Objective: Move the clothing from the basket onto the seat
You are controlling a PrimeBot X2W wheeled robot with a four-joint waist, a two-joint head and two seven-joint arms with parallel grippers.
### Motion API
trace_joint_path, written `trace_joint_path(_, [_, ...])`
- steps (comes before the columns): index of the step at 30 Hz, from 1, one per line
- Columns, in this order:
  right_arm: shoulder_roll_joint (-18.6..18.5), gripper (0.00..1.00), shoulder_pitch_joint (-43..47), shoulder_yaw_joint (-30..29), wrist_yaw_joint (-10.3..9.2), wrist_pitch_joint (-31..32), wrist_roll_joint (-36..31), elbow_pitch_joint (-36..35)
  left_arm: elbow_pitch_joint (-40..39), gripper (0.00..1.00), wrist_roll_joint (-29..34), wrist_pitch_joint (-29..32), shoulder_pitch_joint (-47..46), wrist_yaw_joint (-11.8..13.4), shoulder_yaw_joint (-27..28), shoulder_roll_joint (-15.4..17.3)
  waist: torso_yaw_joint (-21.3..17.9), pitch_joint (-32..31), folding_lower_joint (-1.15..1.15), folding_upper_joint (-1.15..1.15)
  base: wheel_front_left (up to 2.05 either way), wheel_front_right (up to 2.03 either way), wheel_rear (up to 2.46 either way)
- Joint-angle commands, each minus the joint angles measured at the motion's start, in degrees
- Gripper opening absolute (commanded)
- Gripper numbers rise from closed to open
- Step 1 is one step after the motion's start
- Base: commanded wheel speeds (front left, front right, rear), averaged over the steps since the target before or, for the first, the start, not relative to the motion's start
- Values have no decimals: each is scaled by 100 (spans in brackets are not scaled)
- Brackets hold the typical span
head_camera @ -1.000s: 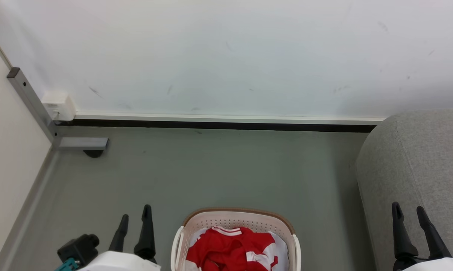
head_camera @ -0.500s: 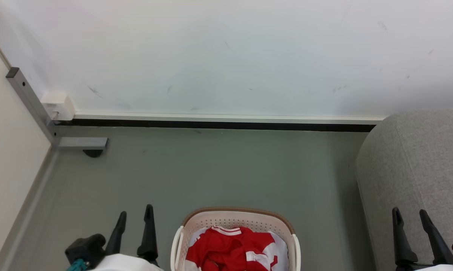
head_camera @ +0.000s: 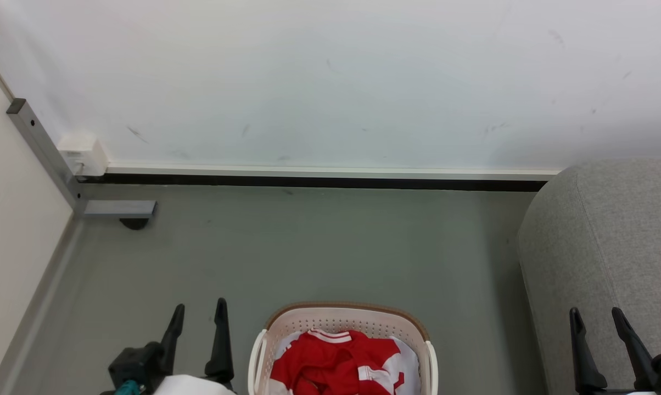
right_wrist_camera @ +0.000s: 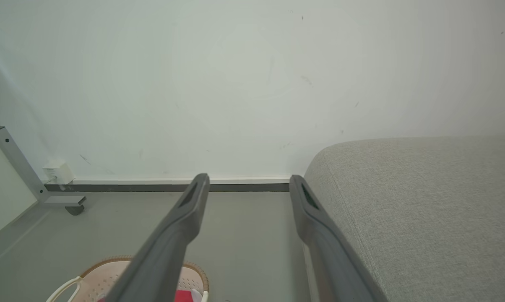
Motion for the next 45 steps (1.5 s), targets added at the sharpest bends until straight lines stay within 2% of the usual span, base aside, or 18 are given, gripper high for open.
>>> trace_joint_path(1, [-45,100,74,-13,-9,-46,-162,5,-37,100,197,-47,33,17,-1,64,-1,0,0,0,0,0,0])
trace_joint_path(14, [-2,100,127,-55,-10,-206,-615,128,-58,100,875,-215,65,73,-43,101,0,0,0,0,0,0,0])
trace_joint_path(22, [34,100,149,-53,-11,-301,-787,204,8,100,968,-294,123,-1,53,63,1,4,0,0,0,0,0])
trace_joint_path(32, [60,100,217,20,-12,-388,-927,311,-6,100,1293,-381,237,31,72,22,-7,8,0,0,0,0,0])
trace_joint_path(45, [89,100,197,46,-12,-382,-765,293,39,100,1102,-371,259,-1,23,10,-44,33,0,0,0,0,0])
